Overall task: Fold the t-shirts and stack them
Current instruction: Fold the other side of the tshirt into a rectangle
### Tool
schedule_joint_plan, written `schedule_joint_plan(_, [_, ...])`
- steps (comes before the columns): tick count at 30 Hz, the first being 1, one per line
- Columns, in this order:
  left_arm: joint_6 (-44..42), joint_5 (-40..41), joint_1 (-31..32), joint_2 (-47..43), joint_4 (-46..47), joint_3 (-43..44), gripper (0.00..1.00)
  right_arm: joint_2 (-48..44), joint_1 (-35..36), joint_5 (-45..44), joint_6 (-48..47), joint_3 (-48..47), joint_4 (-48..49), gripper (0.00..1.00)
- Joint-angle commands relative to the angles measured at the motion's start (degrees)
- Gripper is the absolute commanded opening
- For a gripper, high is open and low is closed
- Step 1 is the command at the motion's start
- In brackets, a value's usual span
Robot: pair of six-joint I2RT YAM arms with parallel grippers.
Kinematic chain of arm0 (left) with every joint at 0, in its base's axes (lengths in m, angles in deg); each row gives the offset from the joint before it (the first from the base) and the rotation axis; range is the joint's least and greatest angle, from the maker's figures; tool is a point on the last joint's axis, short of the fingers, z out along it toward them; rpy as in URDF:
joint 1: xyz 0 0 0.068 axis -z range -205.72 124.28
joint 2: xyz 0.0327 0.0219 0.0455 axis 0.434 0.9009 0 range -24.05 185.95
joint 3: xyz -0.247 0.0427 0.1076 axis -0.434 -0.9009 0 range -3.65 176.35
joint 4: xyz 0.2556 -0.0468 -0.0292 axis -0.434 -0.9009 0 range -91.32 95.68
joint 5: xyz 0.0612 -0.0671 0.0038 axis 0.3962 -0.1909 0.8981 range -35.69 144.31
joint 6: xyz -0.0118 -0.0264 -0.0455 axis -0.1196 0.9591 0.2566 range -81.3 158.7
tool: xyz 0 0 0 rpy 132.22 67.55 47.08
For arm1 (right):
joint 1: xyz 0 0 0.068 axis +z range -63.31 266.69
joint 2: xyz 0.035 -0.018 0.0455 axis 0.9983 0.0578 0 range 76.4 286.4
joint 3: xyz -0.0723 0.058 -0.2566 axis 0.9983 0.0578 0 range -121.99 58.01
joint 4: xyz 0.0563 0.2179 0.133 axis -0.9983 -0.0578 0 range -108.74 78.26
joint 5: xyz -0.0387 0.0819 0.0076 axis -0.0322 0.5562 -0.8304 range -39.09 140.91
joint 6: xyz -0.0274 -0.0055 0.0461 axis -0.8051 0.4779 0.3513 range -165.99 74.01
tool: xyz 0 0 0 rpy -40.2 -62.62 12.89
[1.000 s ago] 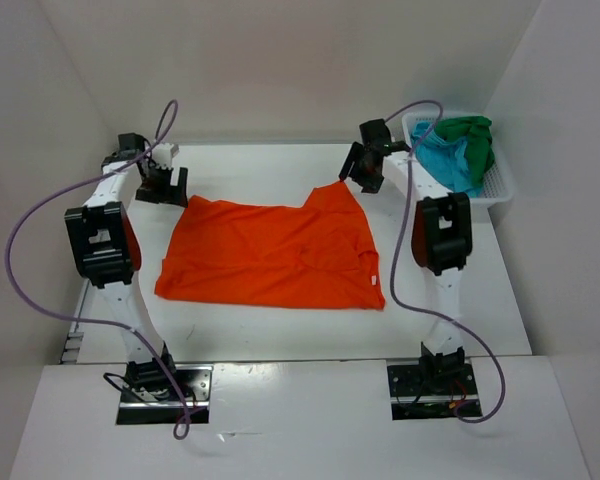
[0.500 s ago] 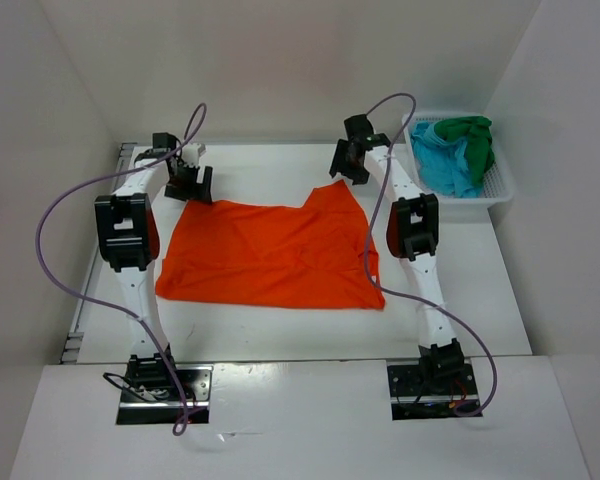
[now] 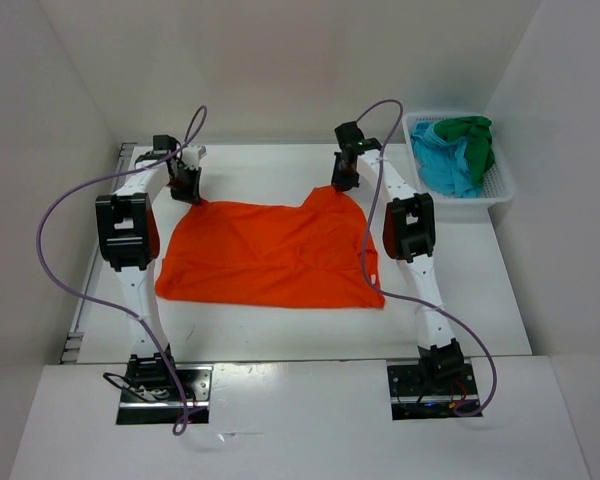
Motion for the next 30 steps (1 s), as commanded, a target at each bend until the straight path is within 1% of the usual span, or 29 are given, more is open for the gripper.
schedule_joint_plan(1, [-0.39,-1.39,-0.11,-0.73,-0.81,-1.86,0.0,-2.62,0.5,1.6,-0.12,1.52,-3.33,0.0])
schedule_joint_plan(4, [-1.52,-1.39,-0.11,-4.86,-0.11,-3.96,0.0,-5.34,0.5,2.3,-0.12,1.52,-2.81,0.0])
schedule_joint_plan(6, [-2.31,0.01,-0.11,-10.12,1.47,-5.46,0.0,-8.15,-0.03,3.01,-0.65,4.14,-1.67,0.0])
schedule_joint_plan(7, [-3.1,0.71,-0.8,-12.06,2.26,-6.51,0.0,-12.34,-0.03,3.01,-0.65,7.98,-0.79,0.0])
schedule_joint_plan(8, [-3.11,2.02,-0.81,-15.99,3.05,-9.48,0.0,-14.82,-0.03,3.62,-1.17,10.72,1.74,0.0])
schedule_joint_plan(9, [-3.81,2.04,-1.33,-17.95,4.36,-11.25,0.0,-17.45,-0.03,4.84,-1.18,13.97,3.34,0.0])
schedule_joint_plan(10, [-4.34,2.73,-1.34,-19.71,4.9,-13.01,0.0,-23.22,-0.03,5.72,-1.18,17.48,4.92,0.0])
schedule_joint_plan(11, [-6.08,2.74,-1.34,-23.12,4.91,-14.94,0.0,-26.06,-0.03,6.25,-1.18,25.52,8.41,0.0])
schedule_joint_plan(12, [-7.23,4.05,-1.34,-24.8,5.6,-19.05,0.0,-28.87,-0.03,7.65,-0.4,29.78,10.1,0.0])
schedule_joint_plan(13, [-8.46,4.84,-1.34,-26.13,5.61,-21.35,0.0,-34.12,-0.03,8.27,0.57,37.82,11.6,0.0])
schedule_joint_plan(15, [-11.01,6.77,-0.73,-29.73,6.22,-25.57,0.0,-38.73,0.49,8.8,2.24,45.17,14.94,0.0])
schedule_joint_plan(16, [-11.54,6.78,-0.72,-30.53,6.22,-29.25,0.0,-40.66,1.11,8.81,2.25,51.64,15.65,0.0])
schedule_joint_plan(17, [-12.16,7.39,-0.72,-31.93,6.22,-30.67,0.0,-44.25,1.11,8.81,3.21,54.49,16.44,0.0])
schedule_joint_plan(18, [-12.16,8.18,-0.72,-32.46,6.22,-31.91,0.0,-45.85,1.72,9.33,4.43,57.13,17.67,0.0])
schedule_joint_plan(19, [-12.16,8.71,-0.72,-33.51,6.22,-32.88,0.0,-47.17,1.73,9.34,5.06,61.94,17.68,0.0])
schedule_joint_plan(21, [-12.16,9.59,-0.72,-34.57,6.22,-35.43,0.0,-50.87,1.73,9.86,6.46,65.66,19.25,0.0])
schedule_joint_plan(22, [-12.16,9.6,-1.25,-35.71,6.22,-36.22,0.0,-51.83,1.73,10.39,6.47,68.64,19.26,0.0])
schedule_joint_plan(25, [-12.78,10.21,-1.25,-36.42,6.22,-38.07,0.0,-53.34,3.82,11.18,7.96,72.43,21.28,0.0])
schedule_joint_plan(30, [-13.31,10.83,-1.25,-36.42,5.7,-39.21,0.0,-52.11,5.77,11.18,9.19,72.97,22.51,0.0])
